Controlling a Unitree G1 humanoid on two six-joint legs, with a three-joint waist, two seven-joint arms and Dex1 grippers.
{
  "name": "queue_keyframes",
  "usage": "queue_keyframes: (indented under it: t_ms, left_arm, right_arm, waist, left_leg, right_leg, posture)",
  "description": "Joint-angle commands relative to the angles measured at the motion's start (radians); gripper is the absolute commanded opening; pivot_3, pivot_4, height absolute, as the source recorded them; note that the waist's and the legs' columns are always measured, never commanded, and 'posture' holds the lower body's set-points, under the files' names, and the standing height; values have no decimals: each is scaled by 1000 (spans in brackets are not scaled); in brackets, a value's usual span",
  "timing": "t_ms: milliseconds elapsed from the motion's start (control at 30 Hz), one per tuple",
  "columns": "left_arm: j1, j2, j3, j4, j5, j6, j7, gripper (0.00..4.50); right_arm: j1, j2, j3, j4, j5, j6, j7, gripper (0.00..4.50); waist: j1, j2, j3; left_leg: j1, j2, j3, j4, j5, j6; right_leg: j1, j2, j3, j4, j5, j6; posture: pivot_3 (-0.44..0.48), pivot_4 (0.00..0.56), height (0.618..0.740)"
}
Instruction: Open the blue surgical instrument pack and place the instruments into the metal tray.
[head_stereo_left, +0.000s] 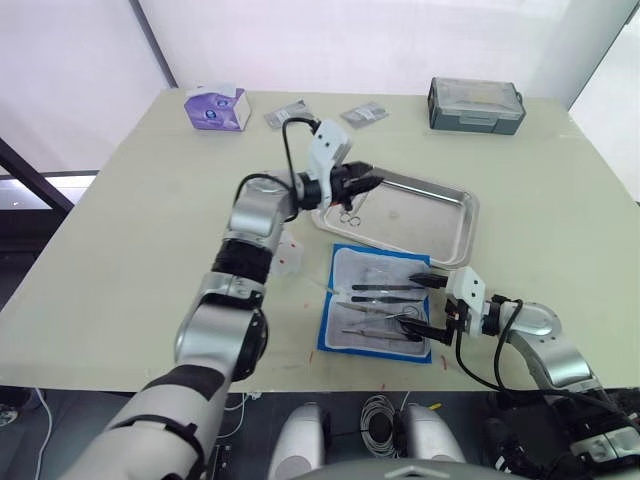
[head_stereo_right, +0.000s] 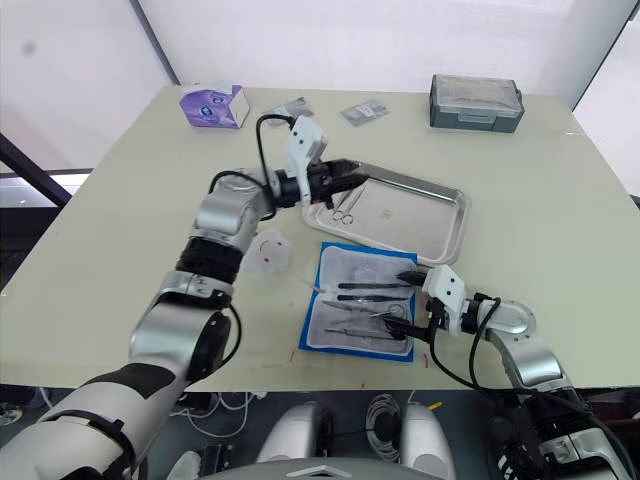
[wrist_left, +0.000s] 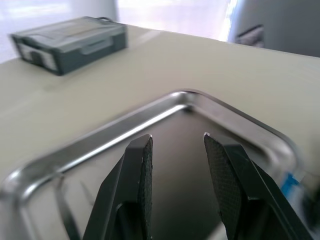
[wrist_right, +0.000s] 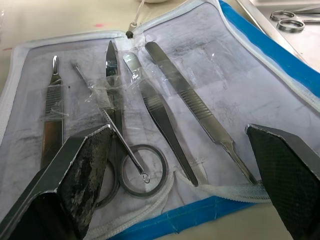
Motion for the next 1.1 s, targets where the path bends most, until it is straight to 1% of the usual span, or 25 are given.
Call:
queue_keyframes:
  t_ms: [33, 233, 433, 633, 767, 833, 1100]
  left_arm:
    - [26, 42, -28, -83, -34, -13, -130, 1766]
    - [98, 129, -93, -134, -29, -7, -295, 1766]
    - [140, 181, -155, -145, -4, -40, -384, 1766]
    - [156, 172, -219, -121, 58, -120, -396, 1766]
    - [162, 145, -243, -90, 89, -172, -369, 1766]
    - [167, 137, -262, -57, 126, -231, -350, 1766]
    - [175, 133, -275, 30, 175, -342, -336, 1766]
  right_arm:
    - [57, -31, 67, 80, -107, 93, -24, 4500]
    - [66, -40, 77, 76, -113, 97, -34, 4500]
    - [66, -48, 84, 83, -118, 84, -32, 4500]
    - [57, -49, 83, 90, -116, 80, -29, 4500]
    - [54, -47, 83, 93, -115, 77, -30, 4500]
    - [55, -45, 82, 92, -115, 77, -33, 4500]
    - [68, -48, 76, 77, -110, 81, -39, 4500]
  waist:
    - [1, 0, 0]
    - [-3, 0, 0]
    - [0, 0, 0]
    - [2, 0, -1]
    - [2, 0, -1]
    - [2, 0, -1]
    - [2, 0, -1]
  left_leg:
    - [0, 0, 1, 0, -2, 3]
    - [0, 0, 0, 0, -2, 3]
    - [0, 0, 0, 0, -2, 4]
    - [0, 0, 0, 0, -2, 4]
    - [0, 0, 0, 0, -3, 4]
    - [0, 0, 0, 0, -3, 4]
    - [0, 0, 0, 0, -3, 5]
  right_leg:
    - [0, 0, 1, 0, 0, 0]
    - [0, 1, 2, 0, 0, 0]
    - [0, 1, 2, -1, 0, 0]
    - [0, 1, 2, -1, 0, 0]
    - [0, 1, 3, -1, 0, 0]
    - [0, 1, 3, -1, 0, 0]
    - [0, 1, 3, -1, 0, 0]
  posture:
    - [0, 150, 727]
    - [0, 150, 727]
    - [0, 150, 727]
    - [0, 150, 727]
    - [0, 150, 727]
    - [0, 150, 727]
    - [0, 150, 727]
